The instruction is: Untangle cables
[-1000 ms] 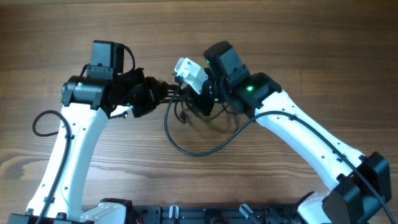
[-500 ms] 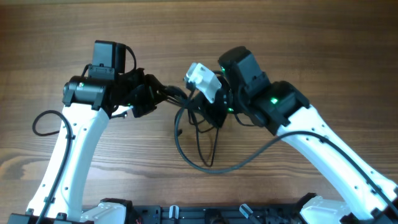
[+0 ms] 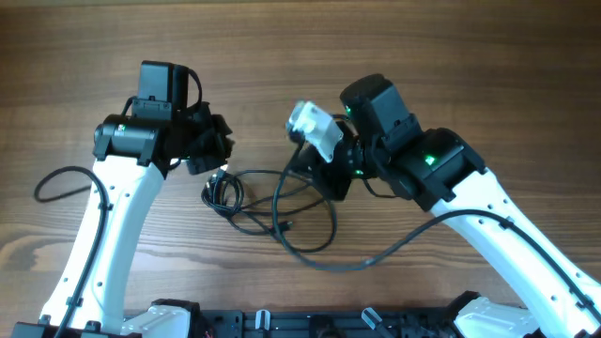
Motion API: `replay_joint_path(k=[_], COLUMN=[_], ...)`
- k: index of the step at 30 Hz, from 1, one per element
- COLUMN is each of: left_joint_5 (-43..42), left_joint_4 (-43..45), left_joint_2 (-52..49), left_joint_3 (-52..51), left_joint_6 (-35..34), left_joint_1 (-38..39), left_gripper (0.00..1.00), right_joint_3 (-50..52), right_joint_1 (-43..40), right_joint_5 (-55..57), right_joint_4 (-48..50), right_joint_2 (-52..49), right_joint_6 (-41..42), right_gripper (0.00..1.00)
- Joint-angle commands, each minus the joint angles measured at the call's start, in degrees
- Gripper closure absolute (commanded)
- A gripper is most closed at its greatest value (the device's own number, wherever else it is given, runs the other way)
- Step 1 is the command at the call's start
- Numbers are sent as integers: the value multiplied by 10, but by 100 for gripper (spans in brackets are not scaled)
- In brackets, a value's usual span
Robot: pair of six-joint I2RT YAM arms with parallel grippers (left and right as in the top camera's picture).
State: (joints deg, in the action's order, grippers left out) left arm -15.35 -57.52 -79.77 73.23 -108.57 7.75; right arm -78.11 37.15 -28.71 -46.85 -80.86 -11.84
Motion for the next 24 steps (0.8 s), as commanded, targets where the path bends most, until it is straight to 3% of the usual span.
replay_joint_path(k=[1,2,3,6,8,11,16,24], left_joint_5=[116,131,126,107,110,118,87,112], left_joint_4=[-2,-2,1,-6,-26,-68,-32,59], left_joint_2=[-1,-1,-1,-4,-12,-38,-63,-63], left_joint_3=[3,3,3,0,-2,-17,-106,-205], left_joint_6=[247,359,519,685,711,755,799,770], left_joint_1=[-1,-1,-1,9,17,26,53,76], left_gripper=[81,73,74,69,76,77,78,73], right_joint_3=[-2,-2,-2,-2,-2,-2,-2,-2], right_joint_1=[-17,-23,-30,-41,-42,-42,-42,-42], right_joint_5=[111,127,147,152,152,152,152,152], right_joint_4=[14,17,21,25,25,24,24,24], right_joint_2=[6,6,6,6,4,-1,-18,-22], right_joint_6=[105,119,136,137,137,137,134,134], right_gripper=[72,61,50,46,44,43,39,37])
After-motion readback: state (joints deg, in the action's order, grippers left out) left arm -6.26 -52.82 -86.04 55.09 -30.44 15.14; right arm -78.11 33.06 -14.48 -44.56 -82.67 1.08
